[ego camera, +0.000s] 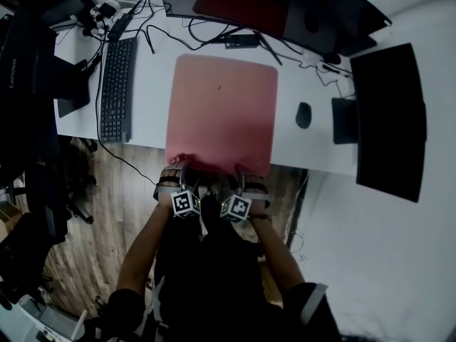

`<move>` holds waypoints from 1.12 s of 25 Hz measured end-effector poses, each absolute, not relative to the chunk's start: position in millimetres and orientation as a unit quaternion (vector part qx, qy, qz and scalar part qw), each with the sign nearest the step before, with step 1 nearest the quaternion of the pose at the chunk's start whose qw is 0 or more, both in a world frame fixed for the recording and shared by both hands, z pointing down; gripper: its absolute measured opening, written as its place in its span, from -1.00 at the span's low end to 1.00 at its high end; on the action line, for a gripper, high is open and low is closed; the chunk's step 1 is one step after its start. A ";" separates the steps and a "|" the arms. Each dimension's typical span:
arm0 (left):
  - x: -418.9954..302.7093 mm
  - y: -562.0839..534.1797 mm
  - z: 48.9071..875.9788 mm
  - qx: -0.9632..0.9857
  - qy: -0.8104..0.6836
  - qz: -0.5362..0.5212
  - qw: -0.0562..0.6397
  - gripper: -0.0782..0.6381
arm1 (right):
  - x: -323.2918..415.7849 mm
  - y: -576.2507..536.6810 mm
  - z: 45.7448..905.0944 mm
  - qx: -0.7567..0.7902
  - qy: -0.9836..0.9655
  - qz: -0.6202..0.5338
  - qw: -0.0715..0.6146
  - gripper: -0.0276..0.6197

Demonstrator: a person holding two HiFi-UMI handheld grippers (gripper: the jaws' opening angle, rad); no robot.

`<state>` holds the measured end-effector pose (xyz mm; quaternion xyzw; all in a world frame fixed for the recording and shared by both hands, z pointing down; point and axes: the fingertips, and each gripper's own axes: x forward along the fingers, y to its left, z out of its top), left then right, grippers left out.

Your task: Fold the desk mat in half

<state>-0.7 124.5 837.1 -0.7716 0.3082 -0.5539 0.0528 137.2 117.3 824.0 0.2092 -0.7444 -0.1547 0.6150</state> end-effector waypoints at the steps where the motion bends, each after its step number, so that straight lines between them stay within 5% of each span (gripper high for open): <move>1: -0.5 124.9 839.3 -0.770 0.307 -0.557 0.054 0.09 | 135.8 115.7 823.8 0.209 -0.741 -0.165 0.616 -0.14; 10: -0.4 121.7 835.6 -0.769 0.312 -0.555 0.059 0.10 | 129.7 101.0 820.4 0.228 -0.736 -0.183 0.610 -0.14; 18: -5.8 125.4 842.2 -0.767 0.312 -0.559 0.055 0.10 | 134.0 119.7 817.9 0.218 -0.746 -0.178 0.603 -0.79; 28: -18.0 113.2 831.4 -0.759 0.343 -0.551 0.055 0.09 | 134.9 112.1 792.6 0.232 -0.757 -0.158 0.590 -0.85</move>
